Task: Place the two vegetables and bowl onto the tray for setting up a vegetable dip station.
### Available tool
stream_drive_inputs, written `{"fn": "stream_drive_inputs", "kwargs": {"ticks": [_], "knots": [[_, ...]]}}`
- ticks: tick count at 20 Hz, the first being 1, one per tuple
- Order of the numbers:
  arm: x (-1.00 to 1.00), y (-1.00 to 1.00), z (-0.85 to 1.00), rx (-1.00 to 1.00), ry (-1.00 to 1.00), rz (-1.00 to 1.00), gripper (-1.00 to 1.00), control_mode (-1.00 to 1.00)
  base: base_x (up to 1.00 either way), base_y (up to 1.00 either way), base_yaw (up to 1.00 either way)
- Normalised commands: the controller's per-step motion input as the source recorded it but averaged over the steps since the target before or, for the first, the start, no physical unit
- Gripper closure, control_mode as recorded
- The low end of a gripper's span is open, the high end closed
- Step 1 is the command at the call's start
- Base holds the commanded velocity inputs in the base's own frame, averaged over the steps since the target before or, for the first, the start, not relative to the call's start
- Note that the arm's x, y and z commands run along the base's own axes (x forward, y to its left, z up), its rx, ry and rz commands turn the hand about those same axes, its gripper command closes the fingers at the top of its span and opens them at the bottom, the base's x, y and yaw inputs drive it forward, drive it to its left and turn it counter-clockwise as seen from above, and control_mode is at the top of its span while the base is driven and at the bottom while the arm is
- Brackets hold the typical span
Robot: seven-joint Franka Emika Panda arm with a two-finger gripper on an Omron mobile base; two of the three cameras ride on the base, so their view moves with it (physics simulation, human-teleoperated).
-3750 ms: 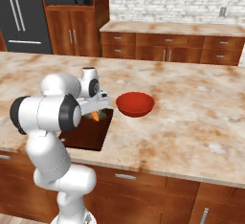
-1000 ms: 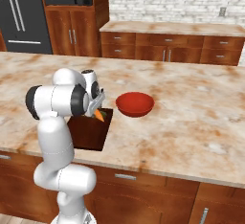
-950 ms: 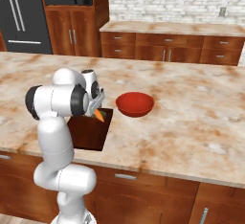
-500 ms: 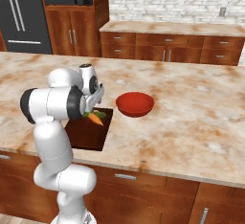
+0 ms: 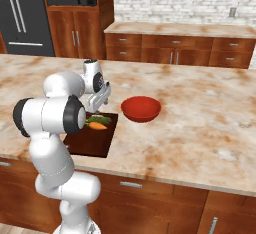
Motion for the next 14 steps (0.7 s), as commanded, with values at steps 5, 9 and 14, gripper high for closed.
{"fn": "stream_drive_inputs", "kwargs": {"ticks": [5,9,14], "knots": [[-0.37,-0.39,0.22,0.00,-0.01,-0.09,-1.00,-1.00,0.00,0.00,0.00],[-0.24,-0.31,0.18,0.00,-0.03,-0.14,-1.00,-1.00,0.00,0.00,0.00],[-0.15,-0.26,0.05,0.00,-0.09,-0.15,-1.00,-1.00,0.00,0.00,0.00]]}}
